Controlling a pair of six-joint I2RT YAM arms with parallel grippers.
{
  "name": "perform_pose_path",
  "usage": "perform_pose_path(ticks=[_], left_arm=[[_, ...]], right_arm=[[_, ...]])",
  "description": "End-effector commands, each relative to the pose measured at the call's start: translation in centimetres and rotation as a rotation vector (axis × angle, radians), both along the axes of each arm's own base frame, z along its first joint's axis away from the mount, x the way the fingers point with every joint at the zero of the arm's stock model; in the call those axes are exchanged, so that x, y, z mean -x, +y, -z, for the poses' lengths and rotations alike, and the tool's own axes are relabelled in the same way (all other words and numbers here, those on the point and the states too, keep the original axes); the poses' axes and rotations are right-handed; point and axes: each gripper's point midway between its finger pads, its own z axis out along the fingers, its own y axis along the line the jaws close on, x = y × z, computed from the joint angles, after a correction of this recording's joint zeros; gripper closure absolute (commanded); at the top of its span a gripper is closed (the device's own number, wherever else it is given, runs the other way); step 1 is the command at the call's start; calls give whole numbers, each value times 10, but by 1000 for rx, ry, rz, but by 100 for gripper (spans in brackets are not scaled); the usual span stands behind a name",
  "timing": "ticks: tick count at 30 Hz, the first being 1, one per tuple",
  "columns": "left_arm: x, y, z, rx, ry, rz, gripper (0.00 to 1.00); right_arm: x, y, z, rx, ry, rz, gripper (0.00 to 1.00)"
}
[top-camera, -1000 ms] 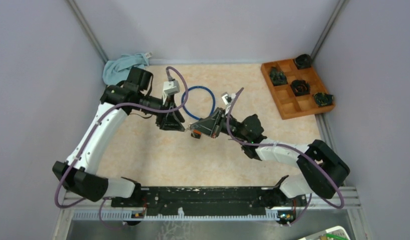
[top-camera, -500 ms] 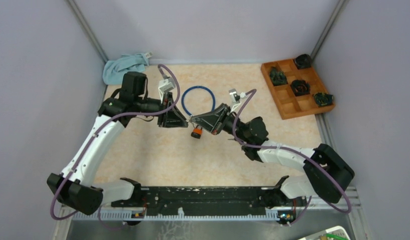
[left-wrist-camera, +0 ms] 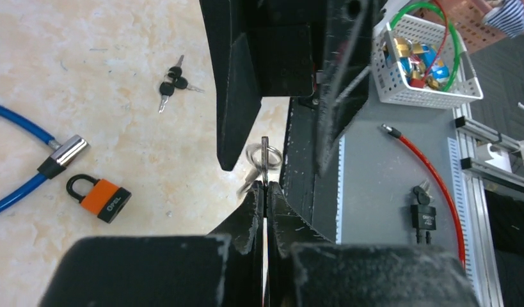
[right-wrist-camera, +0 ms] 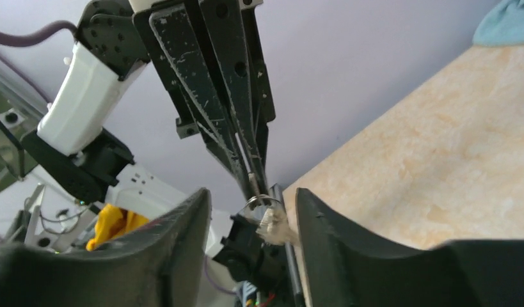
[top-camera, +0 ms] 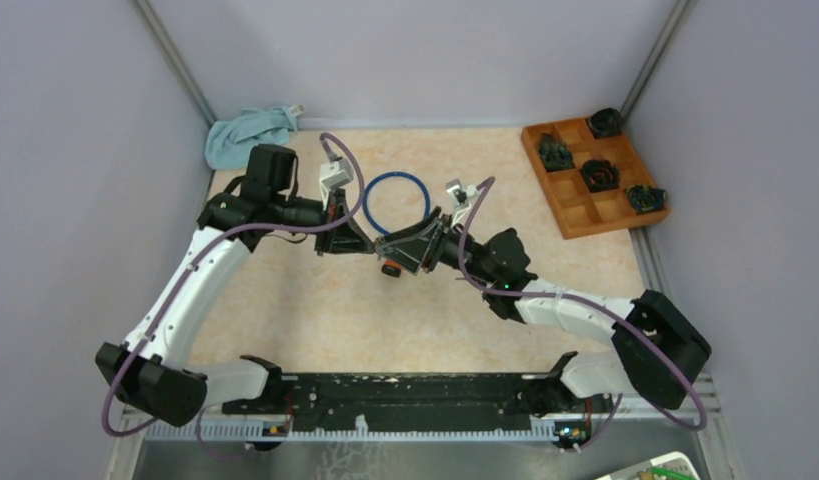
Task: Unlock with the key
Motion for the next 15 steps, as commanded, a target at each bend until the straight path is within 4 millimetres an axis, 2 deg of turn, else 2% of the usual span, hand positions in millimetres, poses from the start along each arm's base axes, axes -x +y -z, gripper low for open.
perform_pose_path(ticks=[1,3,6,10,15], left_arm=[[-5,8,16,-98,-72,21,100],[-5,13,27,-154,-74,37,100],[-6,19,37,-217,-60,47,100],[-1,19,35,-214,-58,89,100],[4,18,28,-193,-55,114,100]], right_arm=[[-1,-7,-7,122,-99,-18,30],[-9,-15,-5,184,-133,-22,19],[-11,-20,-10,246,-202,-50,16],[-4,-11,-12,280,-262,-149,23],[11,1,-7,280,-248,-337,38]])
